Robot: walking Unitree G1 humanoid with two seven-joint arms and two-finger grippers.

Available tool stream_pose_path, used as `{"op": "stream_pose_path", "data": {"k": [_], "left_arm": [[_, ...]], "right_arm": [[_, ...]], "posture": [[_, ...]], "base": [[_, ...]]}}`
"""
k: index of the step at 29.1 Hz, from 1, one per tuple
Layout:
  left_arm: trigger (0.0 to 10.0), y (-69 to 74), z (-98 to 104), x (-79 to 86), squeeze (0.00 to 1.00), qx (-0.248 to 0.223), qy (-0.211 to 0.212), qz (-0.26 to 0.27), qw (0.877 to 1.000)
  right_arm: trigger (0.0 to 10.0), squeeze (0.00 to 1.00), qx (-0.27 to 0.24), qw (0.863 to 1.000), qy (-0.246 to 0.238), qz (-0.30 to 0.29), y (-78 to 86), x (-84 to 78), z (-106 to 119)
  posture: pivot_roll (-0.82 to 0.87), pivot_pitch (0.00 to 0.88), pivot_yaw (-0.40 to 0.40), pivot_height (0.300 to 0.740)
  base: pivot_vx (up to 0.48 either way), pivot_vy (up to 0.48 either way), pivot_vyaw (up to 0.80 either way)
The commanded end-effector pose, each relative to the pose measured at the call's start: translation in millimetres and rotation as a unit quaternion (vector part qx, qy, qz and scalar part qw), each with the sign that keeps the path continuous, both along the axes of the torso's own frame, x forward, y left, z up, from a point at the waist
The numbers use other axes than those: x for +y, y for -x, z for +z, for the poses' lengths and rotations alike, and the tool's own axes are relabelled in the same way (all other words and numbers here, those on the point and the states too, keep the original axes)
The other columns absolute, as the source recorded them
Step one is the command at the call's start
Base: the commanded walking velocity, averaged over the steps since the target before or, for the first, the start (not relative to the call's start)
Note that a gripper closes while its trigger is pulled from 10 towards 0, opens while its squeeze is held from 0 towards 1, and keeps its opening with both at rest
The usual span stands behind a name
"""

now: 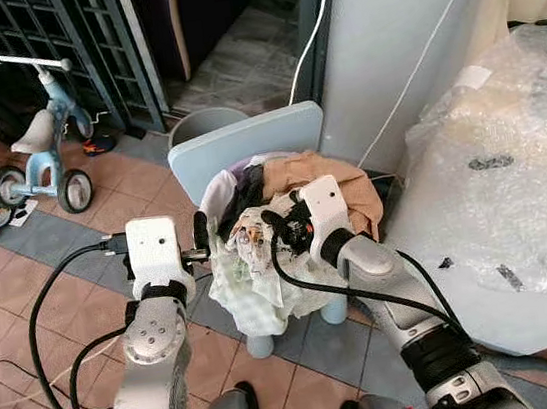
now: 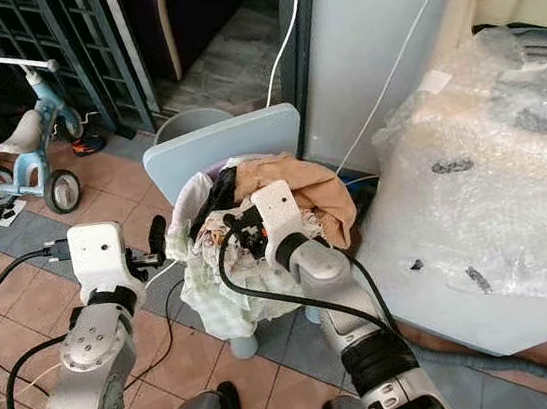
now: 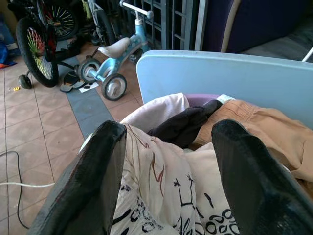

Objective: Clothes washing

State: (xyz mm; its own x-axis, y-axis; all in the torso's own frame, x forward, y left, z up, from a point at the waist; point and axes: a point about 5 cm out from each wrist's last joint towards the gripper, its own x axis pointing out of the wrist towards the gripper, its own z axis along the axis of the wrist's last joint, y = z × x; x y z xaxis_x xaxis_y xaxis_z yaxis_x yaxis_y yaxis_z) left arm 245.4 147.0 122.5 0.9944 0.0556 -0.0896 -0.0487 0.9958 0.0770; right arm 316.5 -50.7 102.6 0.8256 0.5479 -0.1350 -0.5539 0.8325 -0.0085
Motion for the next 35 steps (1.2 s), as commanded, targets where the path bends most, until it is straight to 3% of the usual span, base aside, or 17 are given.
{"op": "stream_pose_path", "data": {"k": [1, 2, 3, 6, 9, 14, 18, 19, 27, 35], "left_arm": [[10.0, 7.8, 1.2, 14.6, 0.0, 0.006, -0.012, 0.03, 0.999], [10.0, 10.1, 0.9, 17.9, 0.0, 0.008, -0.015, 0.038, 0.999], [10.0, 13.0, 0.2, 21.3, 0.0, 0.012, -0.012, 0.049, 0.999], [10.0, 24.3, -4.8, 32.3, 0.0, 0.034, -0.006, 0.082, 0.996], [10.0, 27.5, -2.7, 29.0, 0.0, 0.033, -0.005, 0.077, 0.996], [10.0, 27.6, -1.0, 22.0, 0.0, 0.034, 0.004, 0.066, 0.997], [10.0, 27.3, 0.5, 21.2, 0.0, 0.035, 0.006, 0.064, 0.997], [10.0, 27.2, 0.4, 21.5, 0.0, 0.037, 0.006, 0.064, 0.997], [10.0, 23.7, -1.6, 15.7, 0.0, 0.04, 0.011, 0.056, 0.998], [10.0, 17.8, -4.6, 14.4, 0.0, 0.04, 0.014, 0.053, 0.998]], "right_arm": [[10.0, 0.62, 0.001, 1.0, 0.008, 0.004, -4.8, 8.5, -1.8], [10.0, 0.62, 0.002, 1.0, 0.008, 0.004, -6.1, 10.6, -1.9], [10.0, 0.0, 0.002, 1.0, 0.011, 0.004, -7.1, 12.8, -2.4], [10.0, 0.0, 0.005, 0.999, 0.049, 0.012, -11.0, 24.9, -7.7], [10.0, 0.0, 0.018, 0.998, 0.056, 0.018, -10.5, 30.0, -13.7], [10.0, 0.0, 0.055, 0.99, 0.131, 0.015, -5.1, 25.1, -39.2], [10.0, 0.0, 0.098, 0.984, 0.15, 0.009, 1.1, 17.6, -57.6], [0.0, 0.0, 0.121, 0.981, 0.151, 0.005, 4.4, 13.6, -65.7], [0.0, 0.0, 0.139, 0.975, 0.172, -0.001, 7.6, 5.1, -76.2], [0.0, 0.0, 0.138, 0.978, 0.152, -0.035, 0.1, -4.3, -71.7]], "posture": [[0.18, 0.2, -0.009, 0.74], [0.19, 0.203, -0.011, 0.74], [0.2, 0.21, -0.014, 0.74], [0.22, 0.219, -0.023, 0.74], [0.23, 0.224, -0.026, 0.74], [0.23, 0.231, -0.027, 0.74], [0.23, 0.233, -0.029, 0.74], [0.22, 0.232, -0.031, 0.74], [0.2, 0.214, -0.033, 0.74], [0.19, 0.189, -0.04, 0.74]], "base": [[0.0, 0.0, 0.0], [0.0, 0.0, 0.0], [0.0, 0.0, 0.0], [0.0, 0.0, 0.0], [0.0, 0.0, 0.0], [0.0, 0.0, 0.0], [0.0, 0.0, 0.0], [0.0, 0.0, 0.0], [0.0, 0.0, 0.0], [0.0, 0.0, 0.0]]}}
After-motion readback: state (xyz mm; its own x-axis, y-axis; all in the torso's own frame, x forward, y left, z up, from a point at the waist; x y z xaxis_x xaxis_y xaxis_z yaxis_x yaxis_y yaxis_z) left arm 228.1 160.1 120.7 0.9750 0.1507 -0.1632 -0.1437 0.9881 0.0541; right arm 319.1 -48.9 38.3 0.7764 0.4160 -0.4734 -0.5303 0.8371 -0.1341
